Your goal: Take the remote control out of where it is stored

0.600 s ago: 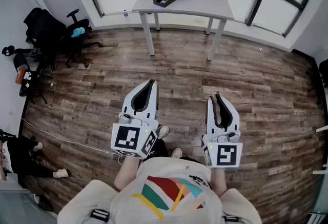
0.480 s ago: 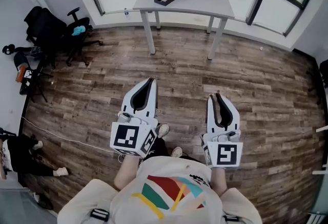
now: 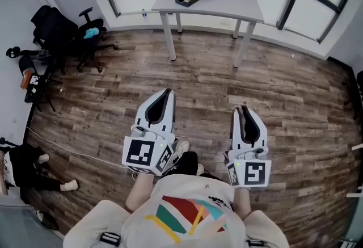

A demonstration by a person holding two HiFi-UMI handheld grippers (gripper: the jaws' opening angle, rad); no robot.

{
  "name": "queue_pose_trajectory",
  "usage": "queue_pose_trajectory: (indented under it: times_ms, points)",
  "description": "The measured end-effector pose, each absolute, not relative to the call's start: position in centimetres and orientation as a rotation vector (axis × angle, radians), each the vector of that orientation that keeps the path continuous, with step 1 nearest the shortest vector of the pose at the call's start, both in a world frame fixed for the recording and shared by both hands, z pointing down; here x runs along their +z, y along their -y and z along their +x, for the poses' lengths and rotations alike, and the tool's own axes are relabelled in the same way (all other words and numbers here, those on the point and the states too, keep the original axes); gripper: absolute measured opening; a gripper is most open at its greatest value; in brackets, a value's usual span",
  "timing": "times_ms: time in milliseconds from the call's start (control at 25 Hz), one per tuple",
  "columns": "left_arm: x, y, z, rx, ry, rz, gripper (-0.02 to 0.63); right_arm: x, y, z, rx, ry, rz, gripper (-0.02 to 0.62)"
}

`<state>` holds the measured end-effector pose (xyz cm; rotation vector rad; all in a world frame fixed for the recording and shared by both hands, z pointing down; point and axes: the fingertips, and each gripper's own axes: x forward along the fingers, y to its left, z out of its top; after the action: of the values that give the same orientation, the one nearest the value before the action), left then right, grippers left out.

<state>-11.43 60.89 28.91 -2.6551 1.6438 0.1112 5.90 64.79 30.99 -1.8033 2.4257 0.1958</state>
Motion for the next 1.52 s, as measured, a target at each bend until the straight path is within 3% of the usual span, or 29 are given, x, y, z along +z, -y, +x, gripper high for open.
queue_pose_trajectory:
  times_ms: [40,120,400,1080,1520]
  points:
    - [28.9,-60.7,-11.6,0.109,-1.644,-2.650,0.009,31.1,-64.5,5.9,0.190,-2.419,-1.806,0.066]
    - [29.1,-60.0,-12.1,0.105,-1.653,-2.647,0.009,31.2,-63.8,5.9,0.176,-2.408,-1.815,0.000]
    - [31.3,-55.3,-14.4,0.096,-1.731,-2.667,0.009,33.6,-59.5,3.7,0.088,-2.496,-1.820,0.001]
    - [28.8,-25.0,-18.6,0.199,-1.692,-2.698,0.009,28.8,-30.4,0.0,0.247,-2.484,-1.881,0.001]
    - [30.7,-12.7,-19.0,0.069,-1.707,-2.765,0.009,31.2,-19.3,0.3,0.190,-2.481,-2.023,0.002]
